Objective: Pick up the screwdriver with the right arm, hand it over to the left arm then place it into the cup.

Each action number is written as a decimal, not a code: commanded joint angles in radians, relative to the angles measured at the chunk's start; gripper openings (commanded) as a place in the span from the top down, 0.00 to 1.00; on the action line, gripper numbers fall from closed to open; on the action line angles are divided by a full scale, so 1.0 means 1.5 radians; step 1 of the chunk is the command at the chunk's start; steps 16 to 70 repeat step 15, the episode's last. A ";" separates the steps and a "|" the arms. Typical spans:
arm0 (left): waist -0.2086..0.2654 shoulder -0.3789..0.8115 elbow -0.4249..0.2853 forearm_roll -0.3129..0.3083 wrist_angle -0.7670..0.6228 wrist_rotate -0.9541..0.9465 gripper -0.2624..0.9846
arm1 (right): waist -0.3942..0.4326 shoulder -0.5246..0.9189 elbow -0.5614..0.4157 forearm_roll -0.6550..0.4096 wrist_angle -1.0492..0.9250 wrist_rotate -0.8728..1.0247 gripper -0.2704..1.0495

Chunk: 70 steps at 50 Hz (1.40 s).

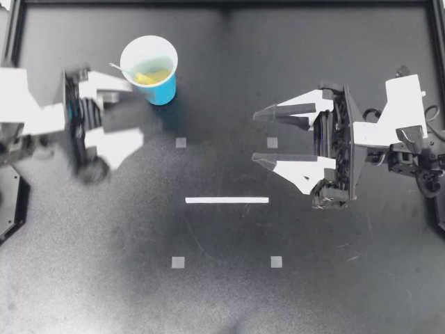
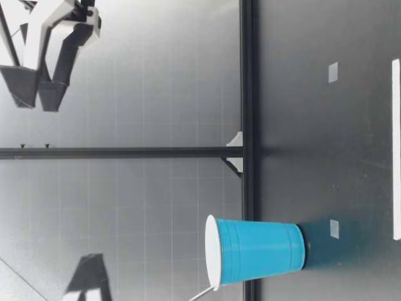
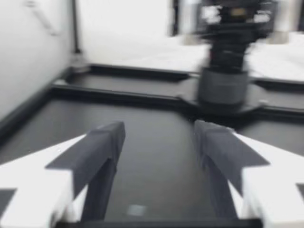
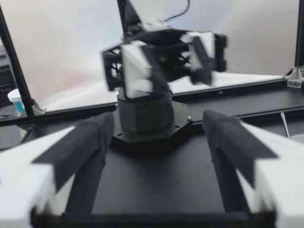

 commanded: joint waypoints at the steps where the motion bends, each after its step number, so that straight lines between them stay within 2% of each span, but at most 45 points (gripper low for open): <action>1: -0.018 -0.013 -0.021 0.001 0.007 0.000 0.31 | -0.003 -0.011 -0.006 0.000 -0.002 -0.002 0.23; 9: -0.029 -0.013 -0.030 0.001 0.009 0.000 0.31 | -0.003 -0.012 -0.006 0.000 -0.002 -0.001 0.23; 70: -0.029 -0.013 -0.032 0.001 0.008 0.001 0.31 | -0.003 -0.013 -0.001 -0.001 -0.002 -0.001 0.23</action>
